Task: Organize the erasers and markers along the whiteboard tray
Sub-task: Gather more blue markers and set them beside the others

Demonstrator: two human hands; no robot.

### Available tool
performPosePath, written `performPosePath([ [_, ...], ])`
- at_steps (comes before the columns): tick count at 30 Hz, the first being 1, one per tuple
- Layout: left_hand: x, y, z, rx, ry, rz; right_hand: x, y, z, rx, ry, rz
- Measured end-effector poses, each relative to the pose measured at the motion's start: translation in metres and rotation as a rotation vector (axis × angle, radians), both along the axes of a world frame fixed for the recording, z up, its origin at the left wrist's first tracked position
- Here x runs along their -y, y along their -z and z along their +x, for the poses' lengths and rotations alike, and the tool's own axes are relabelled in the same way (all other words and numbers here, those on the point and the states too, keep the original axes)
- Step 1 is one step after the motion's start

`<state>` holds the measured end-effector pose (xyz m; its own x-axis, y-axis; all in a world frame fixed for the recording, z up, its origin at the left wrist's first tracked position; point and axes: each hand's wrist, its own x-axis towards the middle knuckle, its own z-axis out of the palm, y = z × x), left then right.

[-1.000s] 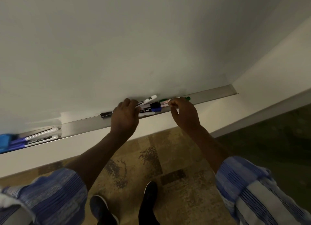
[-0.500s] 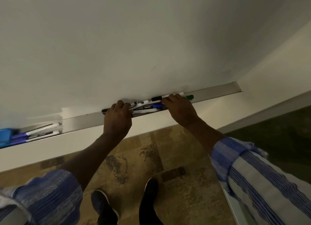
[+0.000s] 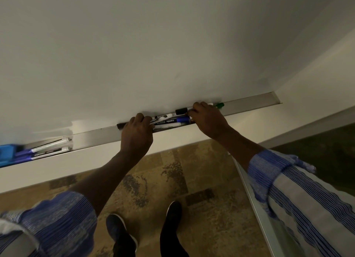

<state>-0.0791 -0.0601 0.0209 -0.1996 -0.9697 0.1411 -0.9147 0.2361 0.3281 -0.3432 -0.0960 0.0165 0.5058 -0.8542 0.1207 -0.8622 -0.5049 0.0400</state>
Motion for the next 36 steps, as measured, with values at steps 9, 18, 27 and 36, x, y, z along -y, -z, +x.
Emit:
performPosePath([
  [9,0.000,0.005,0.001,-0.022,-0.003,-0.003,-0.009,0.001,-0.001,0.145,0.124,-0.009],
  [18,-0.009,0.013,0.013,-0.108,-0.054,-0.005,-0.021,0.003,0.037,0.287,0.376,0.112],
  [27,-0.009,0.016,0.008,-0.288,-0.100,0.043,-0.016,0.000,0.049,0.356,0.467,0.242],
  [36,-0.011,0.016,0.009,-0.314,-0.101,0.064,-0.016,0.000,0.044,0.633,0.570,0.371],
])
